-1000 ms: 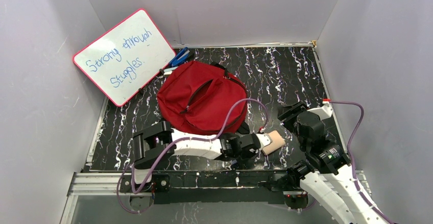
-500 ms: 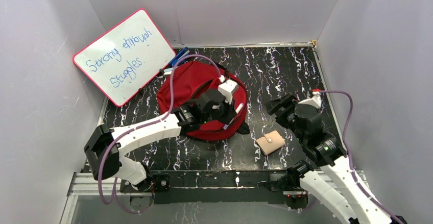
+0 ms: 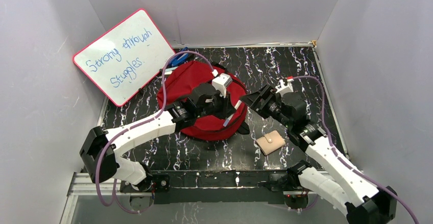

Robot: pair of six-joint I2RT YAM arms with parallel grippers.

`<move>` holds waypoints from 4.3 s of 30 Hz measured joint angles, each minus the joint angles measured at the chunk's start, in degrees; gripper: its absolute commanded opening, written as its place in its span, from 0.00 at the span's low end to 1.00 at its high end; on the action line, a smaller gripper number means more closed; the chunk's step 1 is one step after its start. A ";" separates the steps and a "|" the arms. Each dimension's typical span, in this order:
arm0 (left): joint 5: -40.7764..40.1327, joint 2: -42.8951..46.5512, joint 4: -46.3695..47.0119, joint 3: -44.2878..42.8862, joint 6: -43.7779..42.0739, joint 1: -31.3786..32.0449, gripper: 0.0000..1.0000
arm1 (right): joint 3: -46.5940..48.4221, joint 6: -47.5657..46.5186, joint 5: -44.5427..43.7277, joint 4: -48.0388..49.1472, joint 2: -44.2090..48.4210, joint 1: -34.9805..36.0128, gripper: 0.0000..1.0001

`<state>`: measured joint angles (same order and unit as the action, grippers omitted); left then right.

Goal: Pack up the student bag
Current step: Pick up the stationery from the center of the board, then place the stationery in the student bag.

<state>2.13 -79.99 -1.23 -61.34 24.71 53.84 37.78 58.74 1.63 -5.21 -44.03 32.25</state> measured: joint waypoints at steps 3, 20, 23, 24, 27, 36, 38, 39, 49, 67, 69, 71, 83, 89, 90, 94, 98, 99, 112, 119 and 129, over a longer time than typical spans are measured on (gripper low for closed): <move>0.66 0.22 0.81 0.00 0.11 0.00 0.00 | -0.20 1.09 1.79 2.97 -3.85 0.00 0.77; -0.20 0.26 1.20 0.00 0.70 -0.15 0.00 | -0.20 4.11 8.90 8.46 -10.78 0.00 0.45; -0.24 0.26 1.22 0.00 0.85 -0.17 0.00 | -0.22 4.15 9.46 8.79 -10.95 0.00 0.41; -0.26 0.26 1.22 0.00 0.85 -0.20 0.00 | -0.22 4.13 9.64 9.09 -11.17 0.00 0.38; -0.42 0.26 1.20 0.00 0.85 -0.28 0.00 | -0.26 4.11 10.10 9.79 -12.26 0.00 0.26; -0.59 0.26 0.83 0.00 1.07 -1.03 0.45 | -1.20 4.28 9.79 10.54 -13.07 -0.09 0.00; -0.61 0.26 0.48 0.00 1.07 -1.53 0.52 | -1.22 4.20 8.74 10.03 -12.83 -0.09 0.00; -0.61 0.28 0.09 0.00 0.90 -1.84 0.54 | -1.22 4.07 8.02 9.51 -12.50 -0.09 0.00; -2.58 4.96 -8.15 -2.03 -3.48 -11.63 0.63 | -1.25 2.25 -0.68 1.90 -6.14 -0.09 0.00; -3.98 -2.12 -15.54 -5.57 -14.49 -25.75 0.67 | -1.25 -0.26 -2.54 -1.11 -7.04 -0.09 0.00; -2.29 -2.12 -15.32 -5.46 -15.19 -25.70 0.67 | -1.25 -0.28 -2.51 -1.11 -7.04 -0.09 0.00; -2.03 -2.29 -15.13 -5.46 -16.06 -25.66 0.67 | -1.25 -0.28 -2.51 -1.11 -7.06 -0.09 0.00; -4.66 -8.90 -15.52 -5.46 -19.87 -25.66 0.57 | -1.27 -0.26 -2.27 -1.03 -8.26 -0.09 0.00; -5.86 -10.47 -15.50 -5.46 -20.68 -25.66 0.23 | -1.29 -0.24 -2.27 -0.76 -8.26 -0.09 0.00; -6.21 -10.60 -15.54 -5.46 -20.87 -25.66 0.19 | -1.29 -0.24 -2.27 -0.63 -8.35 -0.09 0.00; -7.39 -10.64 -15.50 -5.46 -21.29 -25.64 0.04 | -1.29 -0.22 -1.09 0.76 -9.94 -0.09 0.00; -8.22 -10.64 -15.50 -5.46 -21.49 -25.64 0.00 | -1.03 0.81 0.04 3.58 -14.27 -0.09 0.00; -8.37 -10.64 -15.50 -5.46 -21.51 -25.64 0.00 | -0.63 1.27 0.28 4.26 -16.13 -0.09 0.00; -7.91 -10.64 -15.50 -5.46 -20.41 -25.64 0.00 | 13.18 5.88 0.59 20.90 -41.83 4.70 0.00; -6.60 -10.56 -15.52 -5.49 -19.56 -25.66 0.00 | 17.81 6.64 -8.87 30.40 -49.57 9.33 0.00; -6.64 -9.51 -16.15 -5.60 -18.75 -25.66 0.00 | 21.51 6.36 -17.64 33.97 -59.52 10.88 0.00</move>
<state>-4.51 -89.49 -17.39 -66.94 5.96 28.18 59.29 65.10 -16.01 28.75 -103.55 43.13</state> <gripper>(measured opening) 0.021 0.221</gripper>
